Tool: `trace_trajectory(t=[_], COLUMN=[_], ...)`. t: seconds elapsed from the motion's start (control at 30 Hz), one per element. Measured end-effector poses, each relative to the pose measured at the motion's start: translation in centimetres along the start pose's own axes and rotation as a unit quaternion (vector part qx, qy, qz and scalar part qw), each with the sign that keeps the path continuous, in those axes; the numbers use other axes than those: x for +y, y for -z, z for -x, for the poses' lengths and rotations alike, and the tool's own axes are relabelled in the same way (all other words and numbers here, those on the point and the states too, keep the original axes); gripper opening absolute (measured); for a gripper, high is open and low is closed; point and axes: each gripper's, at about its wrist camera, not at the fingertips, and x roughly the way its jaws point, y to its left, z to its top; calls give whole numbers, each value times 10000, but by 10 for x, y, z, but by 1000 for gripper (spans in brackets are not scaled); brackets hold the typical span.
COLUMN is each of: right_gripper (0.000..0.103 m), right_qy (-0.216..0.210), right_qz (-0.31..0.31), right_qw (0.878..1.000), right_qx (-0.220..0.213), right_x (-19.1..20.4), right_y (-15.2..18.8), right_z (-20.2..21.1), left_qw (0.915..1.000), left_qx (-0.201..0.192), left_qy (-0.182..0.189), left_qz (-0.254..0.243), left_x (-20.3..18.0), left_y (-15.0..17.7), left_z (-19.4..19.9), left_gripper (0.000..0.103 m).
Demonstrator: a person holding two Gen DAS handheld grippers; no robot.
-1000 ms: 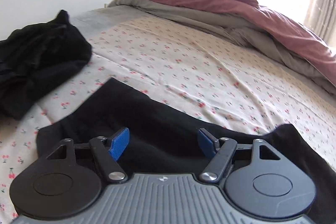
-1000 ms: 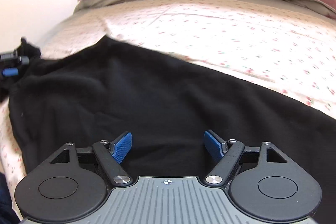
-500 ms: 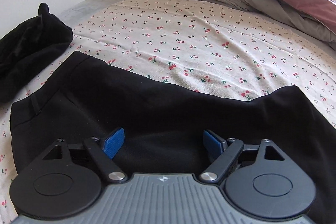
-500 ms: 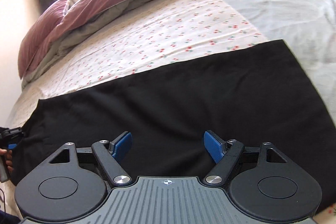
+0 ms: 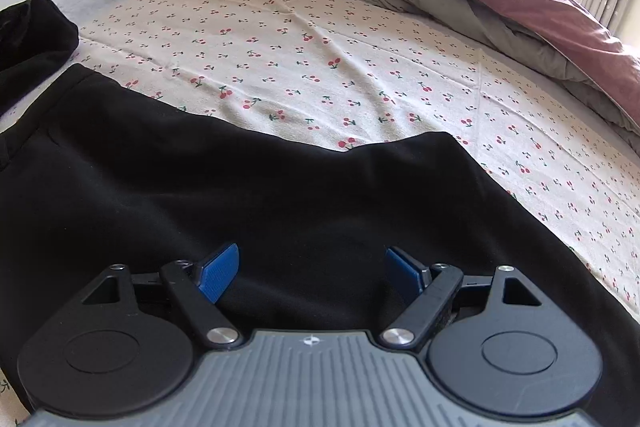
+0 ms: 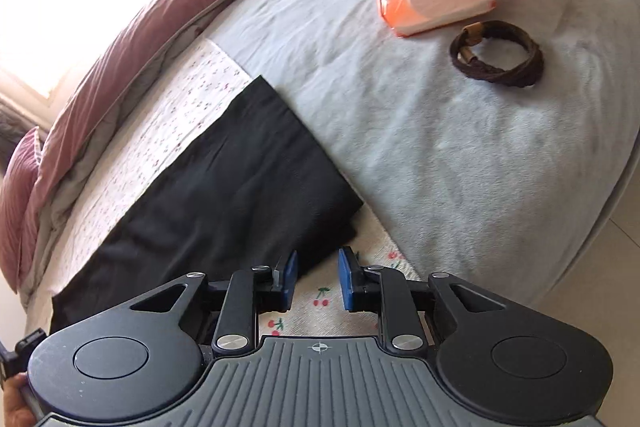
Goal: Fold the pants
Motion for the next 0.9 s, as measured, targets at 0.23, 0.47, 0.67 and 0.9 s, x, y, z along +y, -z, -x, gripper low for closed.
trace_trajectory(t=[0.23, 0.47, 0.67, 0.9], right_gripper=[2, 14, 15, 15], right_qy=[125, -257, -13, 114], right_qz=[-498, -1470, -1055, -1165], right_qw=[9986, 9884, 9940, 9926], right_qx=[-126, -270, -303, -309], right_x=[-11, -28, -12, -7], right_y=[-4, -4, -1, 0], right_z=[-17, -11, -18, -18], left_qw=[9995, 9999, 9999, 10000], left_qx=[-127, -56, -17, -6], left_qy=[-171, -22, -65, 19], left_qz=[-217, -134, -119, 16], left_x=[17, 24, 17, 24], left_y=[-4, -8, -8, -9], left_z=[-6, -5, -6, -4], left_gripper=[88, 88, 88, 88])
